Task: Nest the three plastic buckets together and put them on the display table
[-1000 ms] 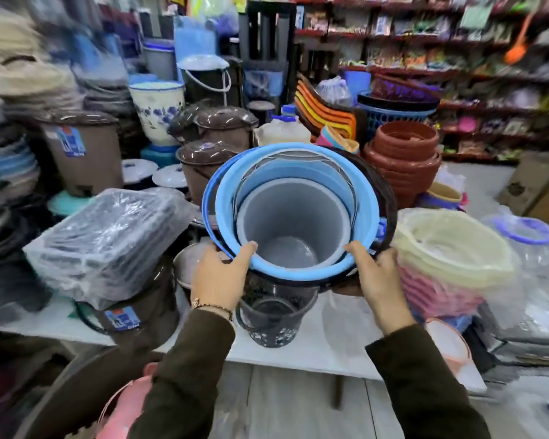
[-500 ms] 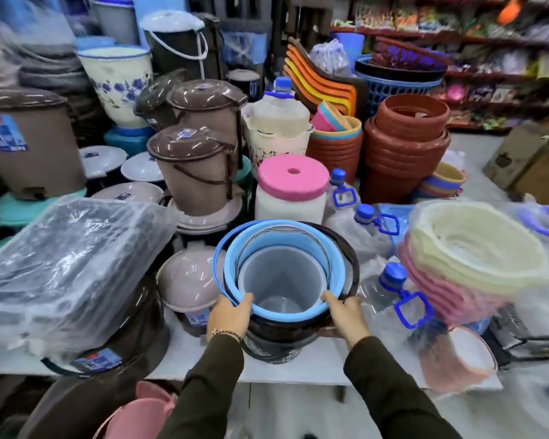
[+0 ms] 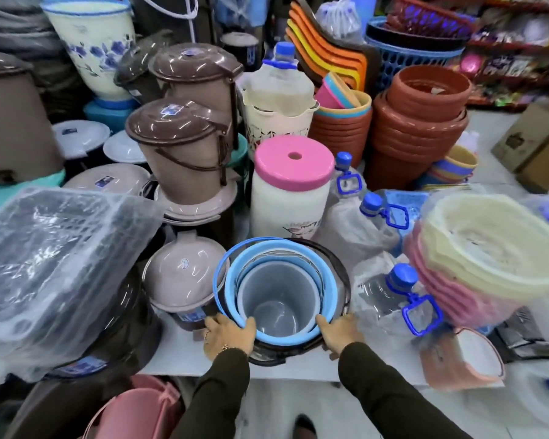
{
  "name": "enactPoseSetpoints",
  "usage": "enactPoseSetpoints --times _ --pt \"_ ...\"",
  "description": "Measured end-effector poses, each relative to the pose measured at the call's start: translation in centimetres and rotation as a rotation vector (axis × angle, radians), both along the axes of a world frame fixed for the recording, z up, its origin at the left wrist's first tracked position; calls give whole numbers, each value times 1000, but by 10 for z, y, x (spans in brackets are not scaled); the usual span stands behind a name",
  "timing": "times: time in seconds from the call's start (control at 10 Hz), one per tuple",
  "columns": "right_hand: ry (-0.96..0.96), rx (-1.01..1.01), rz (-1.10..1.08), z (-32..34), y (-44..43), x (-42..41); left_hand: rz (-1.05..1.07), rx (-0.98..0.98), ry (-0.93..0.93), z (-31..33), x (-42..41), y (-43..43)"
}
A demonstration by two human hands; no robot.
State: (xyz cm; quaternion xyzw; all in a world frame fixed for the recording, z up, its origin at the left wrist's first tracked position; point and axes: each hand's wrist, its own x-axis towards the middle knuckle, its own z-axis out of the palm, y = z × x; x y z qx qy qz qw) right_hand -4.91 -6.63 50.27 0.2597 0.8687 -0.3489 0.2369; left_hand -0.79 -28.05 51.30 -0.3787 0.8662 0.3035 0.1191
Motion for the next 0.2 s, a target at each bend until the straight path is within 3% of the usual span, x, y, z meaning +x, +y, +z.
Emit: enactPoseSetpoints --times 0.1,0.2 --pt "-148 -104 10 8 7 -3 24 31 -52 1 -5 -3" --pt "-82 -33 44 15 11 -6 13 -9 -22 2 -7 -9"
